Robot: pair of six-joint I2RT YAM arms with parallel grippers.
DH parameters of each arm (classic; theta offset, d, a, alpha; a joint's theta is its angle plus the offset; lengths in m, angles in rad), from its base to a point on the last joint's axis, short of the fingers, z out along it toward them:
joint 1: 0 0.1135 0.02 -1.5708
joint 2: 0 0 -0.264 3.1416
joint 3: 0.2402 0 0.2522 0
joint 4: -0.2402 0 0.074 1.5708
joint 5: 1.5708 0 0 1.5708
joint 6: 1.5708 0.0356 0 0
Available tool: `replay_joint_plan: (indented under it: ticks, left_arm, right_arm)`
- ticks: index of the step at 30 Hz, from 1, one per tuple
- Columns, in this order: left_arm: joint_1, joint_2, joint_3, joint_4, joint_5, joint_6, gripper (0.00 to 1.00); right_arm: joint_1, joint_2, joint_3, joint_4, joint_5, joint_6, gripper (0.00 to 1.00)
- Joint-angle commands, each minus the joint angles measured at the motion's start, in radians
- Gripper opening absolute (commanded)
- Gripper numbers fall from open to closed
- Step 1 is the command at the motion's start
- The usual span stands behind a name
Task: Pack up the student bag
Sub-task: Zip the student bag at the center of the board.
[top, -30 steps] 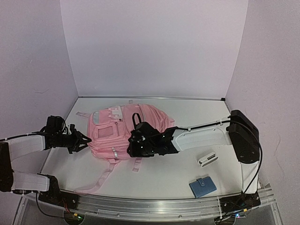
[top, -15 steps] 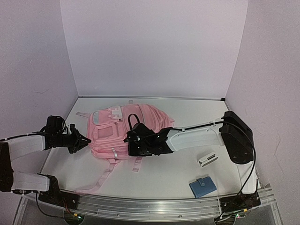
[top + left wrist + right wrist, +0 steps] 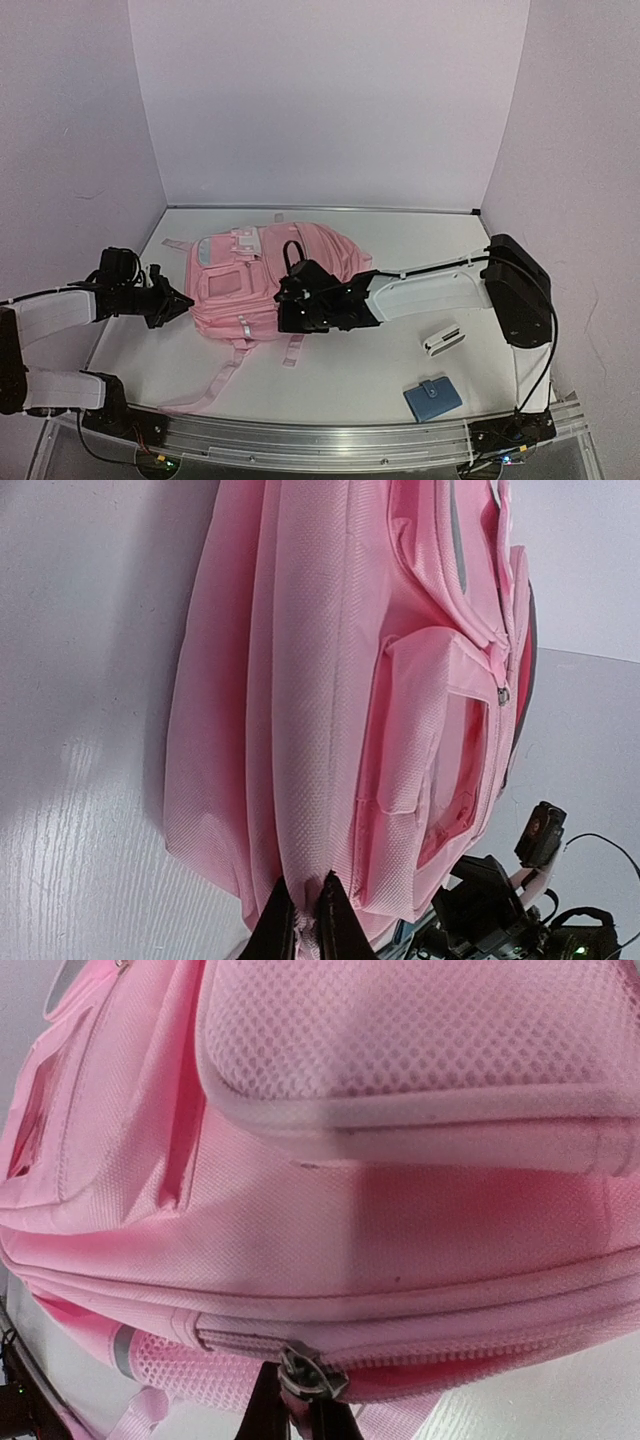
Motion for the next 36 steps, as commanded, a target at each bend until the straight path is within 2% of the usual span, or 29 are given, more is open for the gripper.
replay_joint_plan:
  ticks: [1,10,14,18,20,23,25,27,30,33,36]
  left_arm:
    - [0.026,-0.038,0.073,-0.11,-0.199,0.064,0.0]
    - [0.078,-0.021,0.182,-0.206,-0.304,0.161,0.0]
    - [0.156,-0.008,0.213,-0.238,-0.351,0.195,0.0]
    - [0.166,0.016,0.305,-0.309,-0.39,0.278,0.0]
    - [0.165,0.016,0.346,-0.325,-0.359,0.317,0.12]
    - [0.138,0.0,0.393,-0.344,-0.35,0.335,0.54]
    - [0.068,-0.017,0.424,-0.367,-0.434,0.341,0.66]
    - [-0.053,-0.028,0.462,-0.387,-0.538,0.35,0.73]
    - [-0.199,-0.015,0.491,-0.37,-0.633,0.374,0.76]
    - [-0.308,0.016,0.494,-0.323,-0.63,0.398,0.76]
    - [-0.369,0.067,0.514,-0.304,-0.618,0.409,0.76]
  right_arm:
    - [-0.097,-0.149,-0.105,-0.044,-0.009,0.034,0.0]
    - [-0.249,-0.244,-0.317,0.107,-0.284,0.034,0.0]
    - [-0.322,-0.258,-0.396,0.186,-0.371,0.035,0.0]
    - [-0.343,-0.258,-0.406,0.236,-0.478,-0.009,0.0]
    - [-0.342,-0.266,-0.41,0.281,-0.538,-0.036,0.0]
    - [-0.34,-0.291,-0.408,0.291,-0.562,-0.086,0.0]
    - [-0.34,-0.311,-0.413,0.287,-0.532,-0.117,0.0]
    - [-0.34,-0.329,-0.419,0.274,-0.484,-0.138,0.05]
    - [-0.34,-0.341,-0.42,0.222,-0.409,-0.17,0.29]
    - [-0.325,-0.38,-0.43,0.169,-0.289,-0.214,0.44]
    - [-0.3,-0.42,-0.433,0.106,-0.157,-0.285,0.52]
